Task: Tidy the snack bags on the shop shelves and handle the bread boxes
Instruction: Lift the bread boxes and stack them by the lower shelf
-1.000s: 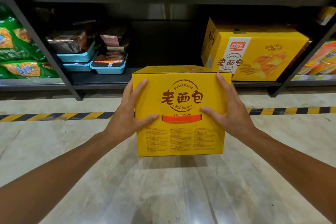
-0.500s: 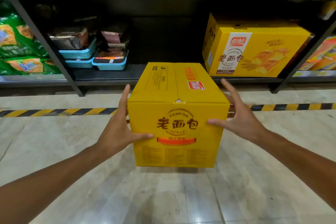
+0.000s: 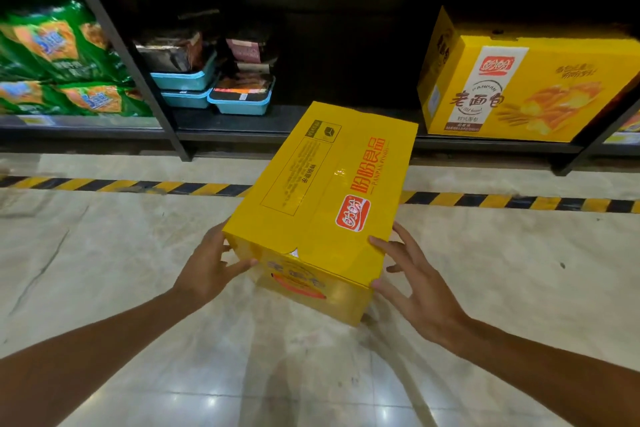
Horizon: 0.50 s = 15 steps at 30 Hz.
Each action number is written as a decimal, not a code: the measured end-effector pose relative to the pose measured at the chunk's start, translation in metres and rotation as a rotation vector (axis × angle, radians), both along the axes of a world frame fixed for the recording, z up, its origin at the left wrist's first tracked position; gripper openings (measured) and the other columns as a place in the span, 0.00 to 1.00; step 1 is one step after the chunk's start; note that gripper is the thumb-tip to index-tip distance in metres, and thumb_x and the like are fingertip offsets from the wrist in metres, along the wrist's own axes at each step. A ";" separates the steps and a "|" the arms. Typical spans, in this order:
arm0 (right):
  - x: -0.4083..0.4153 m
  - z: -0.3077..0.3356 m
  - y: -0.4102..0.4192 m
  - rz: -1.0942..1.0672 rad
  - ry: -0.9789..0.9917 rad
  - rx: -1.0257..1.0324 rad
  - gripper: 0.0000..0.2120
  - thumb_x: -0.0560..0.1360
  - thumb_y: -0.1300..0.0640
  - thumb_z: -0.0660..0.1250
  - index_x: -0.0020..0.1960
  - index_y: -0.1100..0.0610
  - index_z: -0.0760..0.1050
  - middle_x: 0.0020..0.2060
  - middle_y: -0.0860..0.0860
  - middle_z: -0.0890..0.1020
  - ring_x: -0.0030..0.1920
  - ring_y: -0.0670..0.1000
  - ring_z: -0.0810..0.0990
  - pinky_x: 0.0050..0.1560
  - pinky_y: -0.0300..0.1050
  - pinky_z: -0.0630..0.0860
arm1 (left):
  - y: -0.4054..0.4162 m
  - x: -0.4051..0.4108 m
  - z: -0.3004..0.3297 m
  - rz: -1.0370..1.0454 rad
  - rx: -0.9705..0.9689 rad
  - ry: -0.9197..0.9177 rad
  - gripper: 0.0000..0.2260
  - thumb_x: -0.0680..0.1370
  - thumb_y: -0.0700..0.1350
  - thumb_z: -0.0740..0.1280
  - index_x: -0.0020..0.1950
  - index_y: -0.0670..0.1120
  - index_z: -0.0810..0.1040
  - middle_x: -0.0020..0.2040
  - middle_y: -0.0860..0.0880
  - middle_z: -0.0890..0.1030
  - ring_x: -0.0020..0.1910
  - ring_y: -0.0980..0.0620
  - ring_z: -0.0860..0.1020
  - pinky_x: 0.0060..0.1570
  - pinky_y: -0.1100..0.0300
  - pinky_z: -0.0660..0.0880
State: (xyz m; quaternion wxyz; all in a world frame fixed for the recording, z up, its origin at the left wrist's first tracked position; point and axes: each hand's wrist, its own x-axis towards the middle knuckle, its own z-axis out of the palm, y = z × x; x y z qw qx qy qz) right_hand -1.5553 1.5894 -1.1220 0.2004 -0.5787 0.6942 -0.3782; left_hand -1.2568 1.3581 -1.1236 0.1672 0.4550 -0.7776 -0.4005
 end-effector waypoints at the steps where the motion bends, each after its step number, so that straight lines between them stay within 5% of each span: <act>1: -0.009 0.004 -0.003 -0.016 -0.030 -0.017 0.29 0.78 0.29 0.61 0.77 0.34 0.64 0.80 0.40 0.60 0.68 0.45 0.76 0.62 0.44 0.79 | 0.003 -0.001 -0.004 0.036 0.007 0.006 0.36 0.74 0.47 0.78 0.77 0.57 0.64 0.69 0.50 0.71 0.62 0.48 0.78 0.52 0.56 0.77; 4: -0.053 0.021 -0.026 -0.145 -0.059 -0.084 0.22 0.83 0.41 0.62 0.75 0.45 0.69 0.71 0.45 0.73 0.63 0.42 0.79 0.58 0.41 0.78 | 0.038 -0.013 -0.003 0.303 0.144 0.163 0.35 0.80 0.44 0.72 0.82 0.49 0.59 0.77 0.46 0.67 0.65 0.47 0.76 0.57 0.54 0.74; 7: -0.104 0.033 -0.069 -0.312 -0.139 -0.070 0.27 0.82 0.48 0.65 0.79 0.51 0.65 0.73 0.50 0.72 0.66 0.45 0.77 0.59 0.34 0.76 | 0.087 -0.037 0.013 0.410 0.309 0.298 0.32 0.82 0.56 0.67 0.82 0.54 0.57 0.79 0.51 0.65 0.70 0.46 0.74 0.63 0.54 0.68; 10: -0.142 0.037 -0.111 -0.380 -0.209 0.016 0.33 0.83 0.48 0.66 0.83 0.55 0.57 0.80 0.53 0.64 0.76 0.53 0.68 0.69 0.46 0.71 | 0.112 -0.070 0.033 0.380 0.405 0.442 0.36 0.80 0.60 0.67 0.82 0.61 0.50 0.73 0.59 0.65 0.70 0.54 0.70 0.67 0.55 0.65; 13: -0.164 0.032 -0.152 -0.344 -0.211 0.107 0.37 0.83 0.47 0.66 0.84 0.56 0.52 0.82 0.55 0.57 0.81 0.55 0.59 0.77 0.53 0.61 | 0.112 -0.088 0.033 0.392 0.390 0.465 0.43 0.74 0.57 0.69 0.83 0.60 0.48 0.77 0.57 0.65 0.75 0.53 0.68 0.72 0.53 0.68; 15: -0.175 0.028 -0.174 -0.339 -0.252 0.156 0.40 0.80 0.44 0.69 0.83 0.56 0.53 0.82 0.56 0.59 0.80 0.57 0.60 0.79 0.56 0.60 | 0.109 -0.086 0.027 0.404 0.337 0.408 0.45 0.72 0.55 0.72 0.82 0.62 0.48 0.79 0.52 0.63 0.75 0.50 0.68 0.63 0.59 0.72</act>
